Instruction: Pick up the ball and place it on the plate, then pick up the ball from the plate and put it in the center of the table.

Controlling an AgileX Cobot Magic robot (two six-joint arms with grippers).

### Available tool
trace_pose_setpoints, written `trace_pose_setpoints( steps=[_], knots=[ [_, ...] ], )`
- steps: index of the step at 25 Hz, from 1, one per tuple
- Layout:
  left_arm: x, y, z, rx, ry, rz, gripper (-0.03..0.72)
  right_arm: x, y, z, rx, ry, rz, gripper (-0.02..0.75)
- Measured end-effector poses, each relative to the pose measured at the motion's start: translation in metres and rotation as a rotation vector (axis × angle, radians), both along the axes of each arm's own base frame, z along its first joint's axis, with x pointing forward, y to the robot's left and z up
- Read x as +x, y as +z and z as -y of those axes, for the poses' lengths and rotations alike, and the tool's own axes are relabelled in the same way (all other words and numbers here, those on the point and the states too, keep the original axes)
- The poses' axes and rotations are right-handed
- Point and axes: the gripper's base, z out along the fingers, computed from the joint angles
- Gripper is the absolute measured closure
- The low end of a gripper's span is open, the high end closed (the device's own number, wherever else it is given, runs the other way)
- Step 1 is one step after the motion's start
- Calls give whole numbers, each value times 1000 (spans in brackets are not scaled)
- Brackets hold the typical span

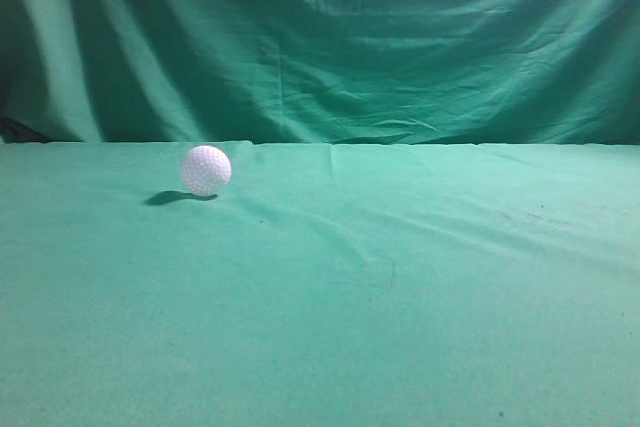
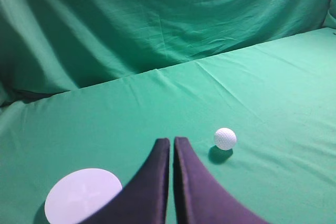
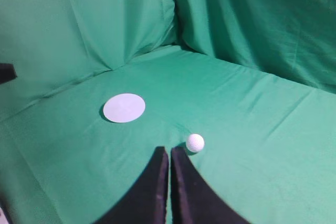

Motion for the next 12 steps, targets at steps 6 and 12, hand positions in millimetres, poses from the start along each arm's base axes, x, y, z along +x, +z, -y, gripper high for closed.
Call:
trace_pose_setpoints(
  steps=[6,12],
  knots=[
    [0,0,0,0,0,0,688,-6,-16,11,-24,-25,83,738],
    [0,0,0,0,-2,0,688,-6,-46,27,60,-219,225,738]
  ],
)
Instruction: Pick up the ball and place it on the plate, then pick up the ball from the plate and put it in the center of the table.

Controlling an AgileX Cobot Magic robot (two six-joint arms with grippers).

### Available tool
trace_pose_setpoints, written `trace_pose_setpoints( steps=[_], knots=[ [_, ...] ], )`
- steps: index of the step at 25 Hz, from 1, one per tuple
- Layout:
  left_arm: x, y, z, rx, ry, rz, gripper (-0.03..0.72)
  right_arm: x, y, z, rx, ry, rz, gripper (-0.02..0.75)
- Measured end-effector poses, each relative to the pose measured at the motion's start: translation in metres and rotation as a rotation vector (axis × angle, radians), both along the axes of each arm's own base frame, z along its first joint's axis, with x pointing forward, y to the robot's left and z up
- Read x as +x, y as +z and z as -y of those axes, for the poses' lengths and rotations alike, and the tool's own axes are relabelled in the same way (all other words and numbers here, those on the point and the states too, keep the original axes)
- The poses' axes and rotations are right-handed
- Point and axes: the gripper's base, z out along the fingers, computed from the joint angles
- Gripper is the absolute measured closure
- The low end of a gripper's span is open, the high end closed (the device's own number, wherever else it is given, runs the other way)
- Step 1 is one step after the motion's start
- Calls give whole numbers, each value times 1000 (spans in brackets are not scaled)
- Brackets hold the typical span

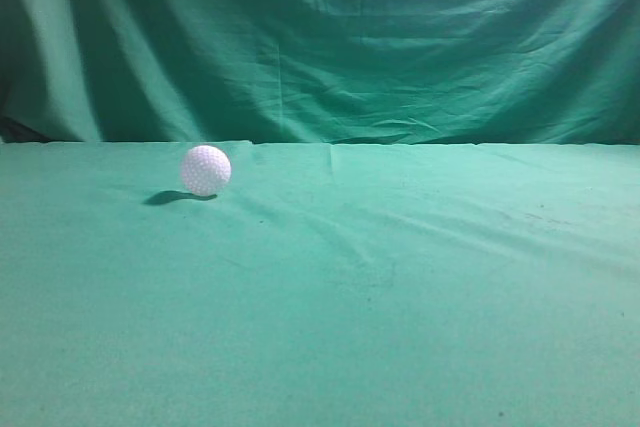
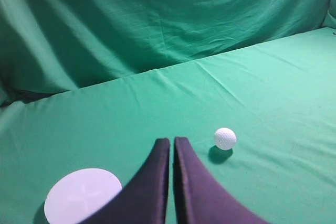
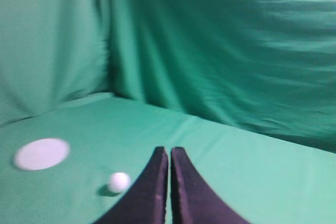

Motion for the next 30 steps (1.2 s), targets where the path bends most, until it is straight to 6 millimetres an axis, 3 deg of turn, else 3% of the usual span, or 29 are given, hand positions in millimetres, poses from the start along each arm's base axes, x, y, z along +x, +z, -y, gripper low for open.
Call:
trace_pose_setpoints(
  steps=[8,18,30],
  knots=[
    [0,0,0,0,0,0,688,5,-59,18,59,-353,-37,738],
    [0,0,0,0,0,0,688,9,-137,22,2,-435,-155,738],
    [0,0,0,0,0,0,688,6,-154,21,-64,-422,-287,738]
  ],
)
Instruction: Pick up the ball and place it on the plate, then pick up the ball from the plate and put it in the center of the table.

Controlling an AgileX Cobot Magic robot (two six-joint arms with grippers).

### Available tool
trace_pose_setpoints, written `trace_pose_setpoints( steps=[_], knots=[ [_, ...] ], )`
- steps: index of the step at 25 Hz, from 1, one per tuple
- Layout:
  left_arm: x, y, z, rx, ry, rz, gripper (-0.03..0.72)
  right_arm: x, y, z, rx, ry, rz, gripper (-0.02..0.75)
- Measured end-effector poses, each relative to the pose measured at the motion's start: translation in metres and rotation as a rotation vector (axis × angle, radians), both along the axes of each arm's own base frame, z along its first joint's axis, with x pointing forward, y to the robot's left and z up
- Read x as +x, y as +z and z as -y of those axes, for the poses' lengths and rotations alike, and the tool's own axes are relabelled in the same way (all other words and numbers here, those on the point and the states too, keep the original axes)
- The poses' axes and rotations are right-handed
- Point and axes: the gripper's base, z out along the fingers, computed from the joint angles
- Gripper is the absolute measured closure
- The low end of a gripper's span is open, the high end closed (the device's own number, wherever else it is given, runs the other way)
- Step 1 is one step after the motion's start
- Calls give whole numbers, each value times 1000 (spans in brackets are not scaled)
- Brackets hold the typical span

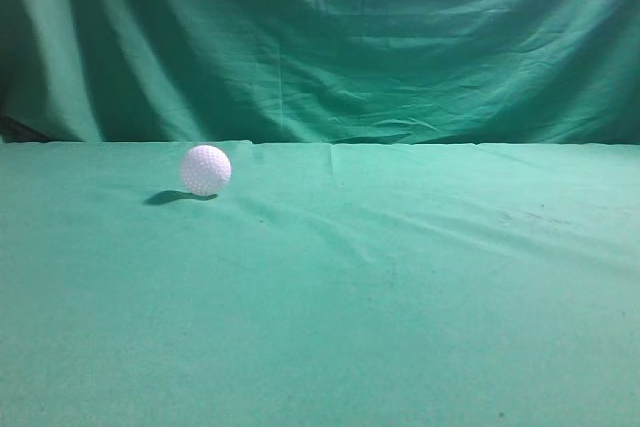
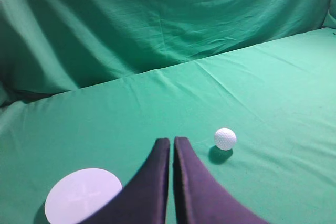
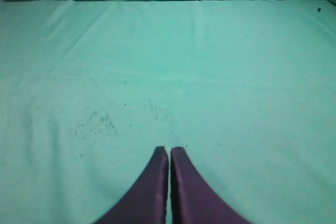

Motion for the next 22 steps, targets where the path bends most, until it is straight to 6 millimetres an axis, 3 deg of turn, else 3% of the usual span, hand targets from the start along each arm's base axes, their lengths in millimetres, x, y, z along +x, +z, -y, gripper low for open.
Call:
trace_pose_setpoints(
  steps=[22],
  knots=[
    [0,0,0,0,0,0,688,0,0,0,2,-1,0,738]
  ],
)
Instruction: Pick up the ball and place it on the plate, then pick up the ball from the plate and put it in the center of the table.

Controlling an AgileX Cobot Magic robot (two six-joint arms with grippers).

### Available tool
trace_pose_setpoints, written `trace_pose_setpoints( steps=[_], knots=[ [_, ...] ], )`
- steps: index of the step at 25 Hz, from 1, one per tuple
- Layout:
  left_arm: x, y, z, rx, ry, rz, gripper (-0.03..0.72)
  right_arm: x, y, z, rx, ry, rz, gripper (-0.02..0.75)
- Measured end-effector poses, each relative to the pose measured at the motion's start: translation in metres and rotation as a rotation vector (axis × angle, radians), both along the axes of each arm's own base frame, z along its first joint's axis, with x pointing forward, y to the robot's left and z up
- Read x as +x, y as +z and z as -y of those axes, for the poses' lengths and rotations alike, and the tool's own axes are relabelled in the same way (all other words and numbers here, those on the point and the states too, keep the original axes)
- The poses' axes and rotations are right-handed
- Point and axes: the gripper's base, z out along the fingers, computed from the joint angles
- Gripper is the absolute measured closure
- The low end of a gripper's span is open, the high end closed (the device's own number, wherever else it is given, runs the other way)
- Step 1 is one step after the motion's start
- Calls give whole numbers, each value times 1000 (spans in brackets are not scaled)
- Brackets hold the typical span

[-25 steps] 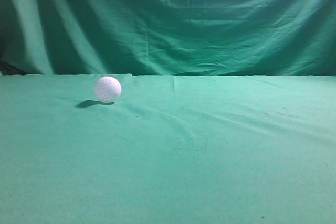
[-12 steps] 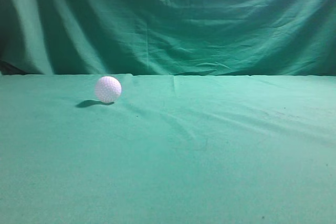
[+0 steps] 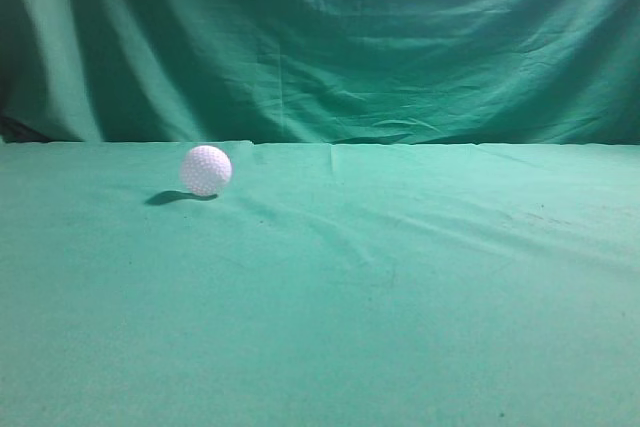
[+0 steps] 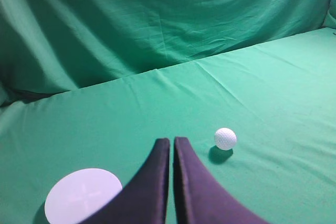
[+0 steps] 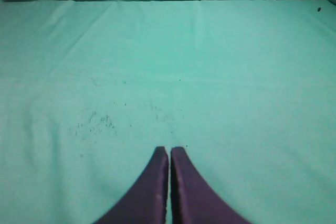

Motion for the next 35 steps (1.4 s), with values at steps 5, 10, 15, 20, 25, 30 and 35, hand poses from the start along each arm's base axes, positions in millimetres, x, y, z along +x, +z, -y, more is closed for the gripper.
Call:
trace_pose_setpoints(
  steps=[5,10,15,20,25,30,35],
  knots=[
    [0,0,-1,0,38,0,688,0,0,0,0,0,0,738],
    [-1,-6,-7,59,163,17,688,0,0,0,0,0,0,738],
    [8,-43,-9,66,224,19,688,0,0,0,0,0,0,738],
    [21,-89,-9,39,234,-54,688,0,0,0,0,0,-3,738],
    [25,-119,-9,41,236,-137,688,0,0,0,0,0,-3,738],
    [24,-121,-10,70,239,-163,688,0,0,0,0,0,-3,738],
    [24,-121,-10,71,239,-167,688,0,0,0,0,0,-3,738]
  ],
)
